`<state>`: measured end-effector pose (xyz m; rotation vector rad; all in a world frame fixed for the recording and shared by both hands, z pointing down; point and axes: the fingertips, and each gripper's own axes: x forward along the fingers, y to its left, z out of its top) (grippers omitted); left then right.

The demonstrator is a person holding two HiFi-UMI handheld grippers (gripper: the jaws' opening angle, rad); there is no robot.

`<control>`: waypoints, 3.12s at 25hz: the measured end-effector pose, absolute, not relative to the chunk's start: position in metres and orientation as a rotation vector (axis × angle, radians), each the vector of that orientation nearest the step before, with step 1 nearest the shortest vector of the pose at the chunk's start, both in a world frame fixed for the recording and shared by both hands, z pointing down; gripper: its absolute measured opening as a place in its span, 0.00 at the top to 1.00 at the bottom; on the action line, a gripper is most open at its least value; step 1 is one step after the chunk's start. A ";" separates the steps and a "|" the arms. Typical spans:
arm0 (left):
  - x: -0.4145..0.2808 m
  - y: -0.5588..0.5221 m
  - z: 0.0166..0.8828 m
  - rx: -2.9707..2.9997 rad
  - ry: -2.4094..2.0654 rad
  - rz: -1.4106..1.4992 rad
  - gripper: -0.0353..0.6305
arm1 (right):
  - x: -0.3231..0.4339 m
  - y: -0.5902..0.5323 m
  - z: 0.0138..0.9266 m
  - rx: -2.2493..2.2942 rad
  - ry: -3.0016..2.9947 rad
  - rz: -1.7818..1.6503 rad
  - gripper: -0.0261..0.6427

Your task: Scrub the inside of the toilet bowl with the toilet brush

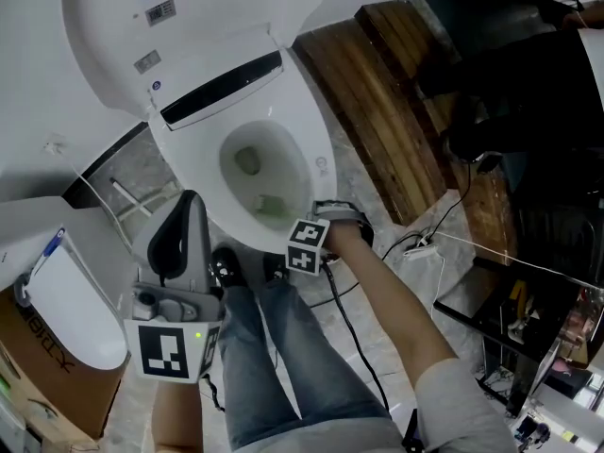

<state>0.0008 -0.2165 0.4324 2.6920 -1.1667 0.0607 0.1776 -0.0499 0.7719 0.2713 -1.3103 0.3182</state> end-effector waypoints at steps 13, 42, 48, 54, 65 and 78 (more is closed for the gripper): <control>-0.004 -0.211 0.431 2.659 -1.270 0.058 0.94 | 0.211 -0.059 0.773 0.251 -1.143 0.162 0.85; -0.011 -0.227 0.443 2.616 -1.468 0.053 0.94 | 0.206 -0.168 0.779 0.478 -1.292 -0.124 0.85; -0.014 -0.235 0.447 2.623 -1.496 0.076 0.94 | 0.202 -0.188 0.793 0.380 -1.268 -0.240 0.85; -0.020 -0.239 0.451 2.604 -1.531 0.087 0.94 | 0.198 -0.210 0.803 0.305 -1.242 -0.355 0.85; -0.035 -0.240 0.464 2.549 -1.569 0.102 0.94 | 0.197 -0.225 0.824 0.187 -1.135 -0.464 0.85; -0.051 -0.230 0.469 2.533 -1.574 0.104 0.94 | 0.194 -0.159 0.844 0.182 -1.127 -0.004 0.85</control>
